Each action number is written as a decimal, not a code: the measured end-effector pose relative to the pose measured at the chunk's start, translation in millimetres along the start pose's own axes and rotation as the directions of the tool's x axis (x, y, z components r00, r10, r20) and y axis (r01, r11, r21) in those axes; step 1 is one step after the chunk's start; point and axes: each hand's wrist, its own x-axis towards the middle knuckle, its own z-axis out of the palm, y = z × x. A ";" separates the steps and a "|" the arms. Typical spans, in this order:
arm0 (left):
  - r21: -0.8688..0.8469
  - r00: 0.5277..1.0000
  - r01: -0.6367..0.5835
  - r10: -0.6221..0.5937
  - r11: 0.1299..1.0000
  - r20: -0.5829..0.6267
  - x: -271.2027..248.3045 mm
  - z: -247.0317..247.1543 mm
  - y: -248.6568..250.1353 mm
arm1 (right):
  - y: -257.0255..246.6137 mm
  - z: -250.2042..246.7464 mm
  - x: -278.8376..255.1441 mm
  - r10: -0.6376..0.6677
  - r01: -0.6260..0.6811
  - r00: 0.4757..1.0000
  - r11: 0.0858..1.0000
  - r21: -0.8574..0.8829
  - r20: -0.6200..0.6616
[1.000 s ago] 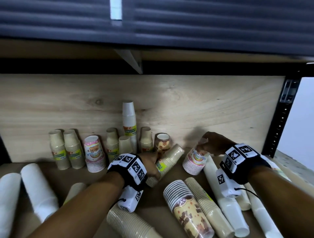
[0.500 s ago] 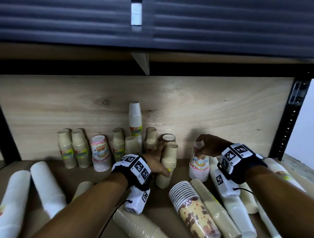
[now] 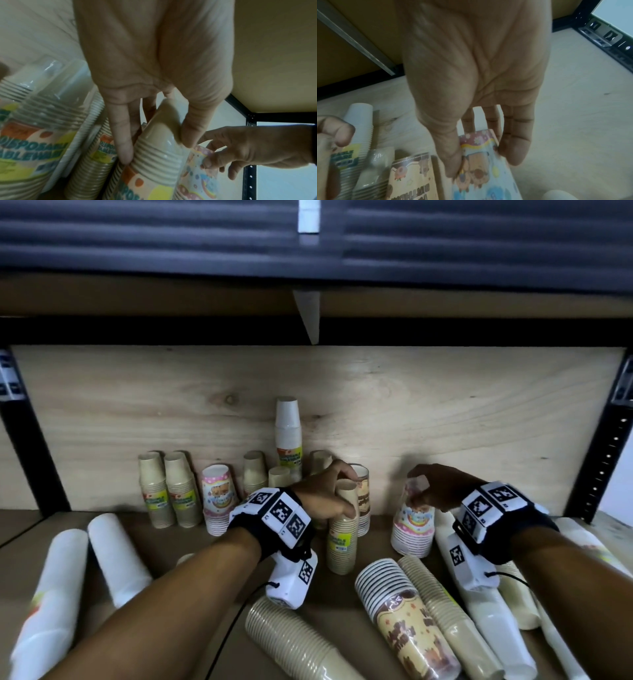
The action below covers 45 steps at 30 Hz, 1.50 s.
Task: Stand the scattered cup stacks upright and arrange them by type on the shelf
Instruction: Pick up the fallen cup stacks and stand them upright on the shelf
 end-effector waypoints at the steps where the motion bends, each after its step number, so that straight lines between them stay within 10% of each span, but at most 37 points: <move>1: 0.008 1.000 -0.021 0.022 1.000 -0.008 -0.9 -1.6 -0.2 | -2.0 0.5 0.9 -0.014 0.013 1.000 1.000 -0.015 -0.014; 8: 0.217 0.970 -0.052 0.101 0.975 -0.223 10.5 -2.8 -1.8 | -3.4 10.2 19.4 -0.079 0.081 0.995 0.996 0.032 -0.067; 37: 0.263 0.945 0.052 0.038 0.963 -0.325 20.5 18.7 5.1 | 7.4 17.8 26.1 -0.217 0.222 0.969 0.974 0.035 -0.121; 45: 0.305 0.937 0.089 0.024 0.948 -0.349 9.3 17.4 13.3 | 15.6 10.2 8.6 -0.056 0.067 0.995 0.988 0.138 -0.079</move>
